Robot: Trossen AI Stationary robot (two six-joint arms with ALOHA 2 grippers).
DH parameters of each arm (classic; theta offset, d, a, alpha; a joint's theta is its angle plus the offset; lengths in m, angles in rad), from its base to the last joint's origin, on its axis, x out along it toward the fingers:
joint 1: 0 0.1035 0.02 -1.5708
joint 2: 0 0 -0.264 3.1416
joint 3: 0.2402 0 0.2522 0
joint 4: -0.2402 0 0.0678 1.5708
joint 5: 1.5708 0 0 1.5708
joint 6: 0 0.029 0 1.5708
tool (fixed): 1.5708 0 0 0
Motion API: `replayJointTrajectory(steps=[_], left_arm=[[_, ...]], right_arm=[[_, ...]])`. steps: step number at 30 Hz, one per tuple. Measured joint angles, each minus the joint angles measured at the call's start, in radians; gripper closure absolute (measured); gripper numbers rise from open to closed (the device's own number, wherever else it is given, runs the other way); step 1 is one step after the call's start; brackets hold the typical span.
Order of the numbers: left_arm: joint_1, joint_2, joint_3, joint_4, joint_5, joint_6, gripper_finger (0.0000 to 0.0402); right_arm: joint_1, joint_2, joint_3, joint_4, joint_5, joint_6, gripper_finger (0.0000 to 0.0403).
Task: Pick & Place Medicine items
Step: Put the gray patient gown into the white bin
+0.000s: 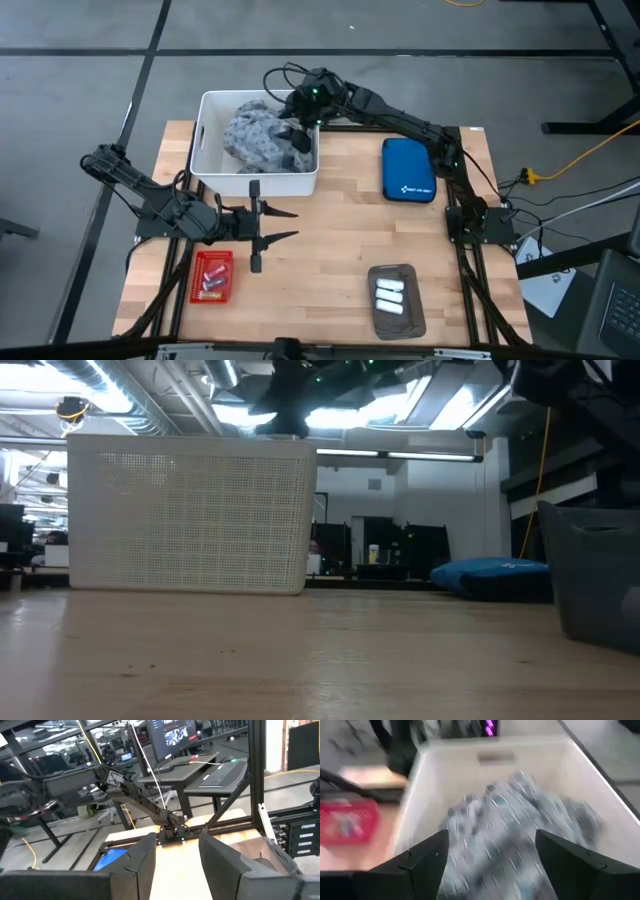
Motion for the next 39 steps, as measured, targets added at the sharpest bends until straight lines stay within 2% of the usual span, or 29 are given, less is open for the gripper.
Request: replayJointTrajectory(steps=[7, 13, 18, 22, 26, 29, 39], left_arm=[[0.000, -0.001, 0.000, -0.021, -0.030, 0.002, 0.0254], [0.010, -0.003, 0.000, -0.205, -0.168, -0.126, 0.0254], [0.075, -0.017, 0.000, -0.377, -0.179, -0.246, 0.0254], [0.171, -0.031, 0.000, -0.443, -0.170, -0.251, 0.0254], [0.291, -0.034, 0.000, -0.468, -0.121, -0.206, 0.0254], [0.416, -0.034, 0.000, -0.485, -0.044, -0.171, 0.0257], [0.882, -0.019, -0.011, -0.504, 0.345, -0.090, 0.0286]], right_arm=[[-0.003, -0.046, -0.013, -0.142, 0.250, -0.063, 0.0110], [-0.002, -0.076, -0.013, -0.146, 0.406, -0.063, 0.0110], [-0.002, -0.138, -0.013, -0.178, 0.469, -0.061, 0.0110], [-0.002, -0.206, -0.013, -0.222, 0.494, -0.041, 0.0110], [0.008, -0.277, -0.012, -0.259, 0.488, -0.003, 0.0111], [0.030, -0.321, -0.013, -0.295, 0.486, 0.019, 0.0111], [0.141, -0.411, -0.013, -0.425, 0.492, 0.051, 0.0111]])
